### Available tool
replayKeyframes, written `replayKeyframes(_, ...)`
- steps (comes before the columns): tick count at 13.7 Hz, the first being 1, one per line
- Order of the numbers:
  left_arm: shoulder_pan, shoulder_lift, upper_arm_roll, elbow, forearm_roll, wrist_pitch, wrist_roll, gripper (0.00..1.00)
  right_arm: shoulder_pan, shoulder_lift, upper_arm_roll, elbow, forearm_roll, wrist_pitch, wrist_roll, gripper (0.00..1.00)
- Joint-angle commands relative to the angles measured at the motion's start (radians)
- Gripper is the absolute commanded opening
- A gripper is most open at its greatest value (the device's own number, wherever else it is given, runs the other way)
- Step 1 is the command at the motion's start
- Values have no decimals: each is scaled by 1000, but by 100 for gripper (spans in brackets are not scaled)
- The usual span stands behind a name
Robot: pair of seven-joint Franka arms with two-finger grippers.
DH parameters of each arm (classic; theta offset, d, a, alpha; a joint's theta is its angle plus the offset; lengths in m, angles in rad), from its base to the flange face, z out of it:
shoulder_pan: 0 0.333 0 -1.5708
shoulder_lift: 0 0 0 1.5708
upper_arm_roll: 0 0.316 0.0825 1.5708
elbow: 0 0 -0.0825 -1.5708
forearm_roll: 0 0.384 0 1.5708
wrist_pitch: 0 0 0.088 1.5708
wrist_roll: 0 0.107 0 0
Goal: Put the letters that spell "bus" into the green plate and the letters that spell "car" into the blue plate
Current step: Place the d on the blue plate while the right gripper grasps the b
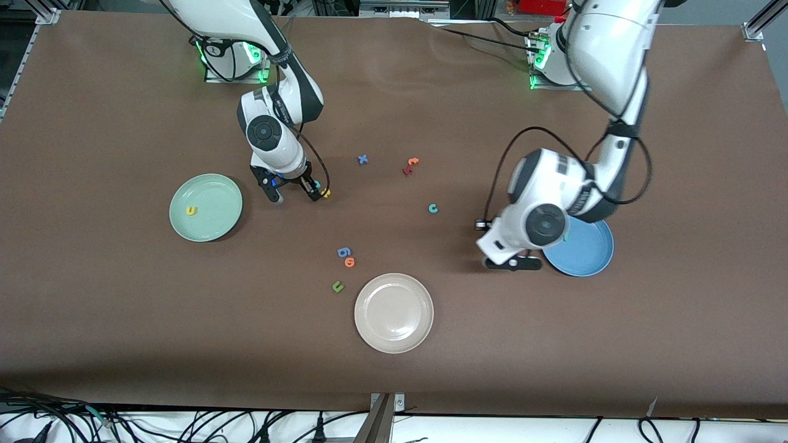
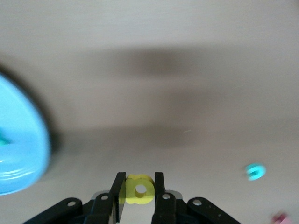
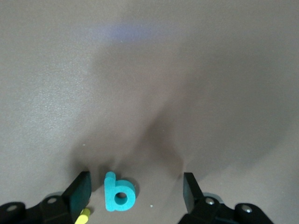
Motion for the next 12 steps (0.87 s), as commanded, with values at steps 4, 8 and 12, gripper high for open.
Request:
replayKeyframes(4,158,-58,-12,-57,95,-109,272,13,6,-6,15,-11,13,25,9,77)
replayKeyframes(8,202,-89,-12,-142,100,-50,365,13,9,5,21,-11,13,58,6,62)
replayKeyframes(12,232,-224,-12,-411,100,202,424,13,8,7,20,-11,13,58,-6,29)
